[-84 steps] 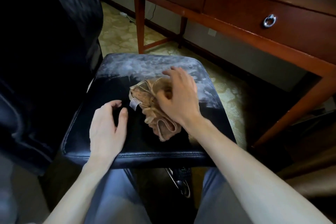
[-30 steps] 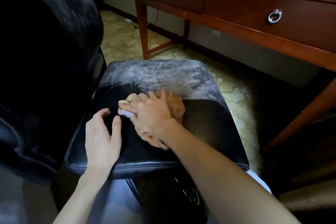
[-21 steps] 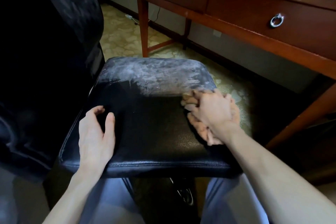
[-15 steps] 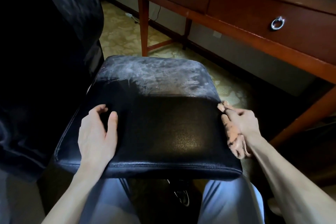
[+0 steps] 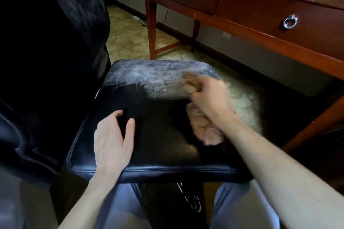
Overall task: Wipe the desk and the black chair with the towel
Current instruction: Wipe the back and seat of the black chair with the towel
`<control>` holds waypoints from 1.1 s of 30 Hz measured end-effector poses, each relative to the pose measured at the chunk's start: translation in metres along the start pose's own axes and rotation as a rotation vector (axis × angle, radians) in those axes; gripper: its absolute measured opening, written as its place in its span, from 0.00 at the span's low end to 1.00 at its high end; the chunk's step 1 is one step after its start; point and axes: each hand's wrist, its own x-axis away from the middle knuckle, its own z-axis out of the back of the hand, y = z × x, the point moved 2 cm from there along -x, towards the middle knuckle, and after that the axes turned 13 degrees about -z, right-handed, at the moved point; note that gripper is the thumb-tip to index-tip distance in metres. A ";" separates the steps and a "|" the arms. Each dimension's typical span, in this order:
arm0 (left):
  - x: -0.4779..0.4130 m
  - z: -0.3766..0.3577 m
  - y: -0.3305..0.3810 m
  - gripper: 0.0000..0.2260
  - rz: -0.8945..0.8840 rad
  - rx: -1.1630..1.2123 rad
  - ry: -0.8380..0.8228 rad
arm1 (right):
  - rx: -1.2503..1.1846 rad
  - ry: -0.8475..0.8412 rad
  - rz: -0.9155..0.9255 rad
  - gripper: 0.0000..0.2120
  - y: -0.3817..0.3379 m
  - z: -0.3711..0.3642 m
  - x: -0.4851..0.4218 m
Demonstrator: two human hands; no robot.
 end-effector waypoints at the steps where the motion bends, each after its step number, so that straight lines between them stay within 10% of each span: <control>1: 0.000 0.001 0.000 0.24 -0.001 0.007 0.007 | 0.058 -0.018 0.138 0.25 -0.031 -0.014 0.004; 7: -0.002 0.003 -0.007 0.21 0.047 0.067 0.054 | 0.483 -0.254 0.501 0.34 -0.121 -0.122 0.044; 15: -0.001 0.006 -0.014 0.19 0.092 0.098 0.067 | 0.432 -0.212 0.418 0.23 -0.094 -0.115 0.025; 25: -0.001 0.007 -0.013 0.20 0.103 0.078 0.057 | 0.446 -0.024 -0.028 0.17 0.060 -0.023 -0.015; 33: -0.007 -0.001 -0.005 0.28 0.045 -0.027 0.045 | -0.207 -0.278 -0.754 0.21 0.174 -0.008 -0.002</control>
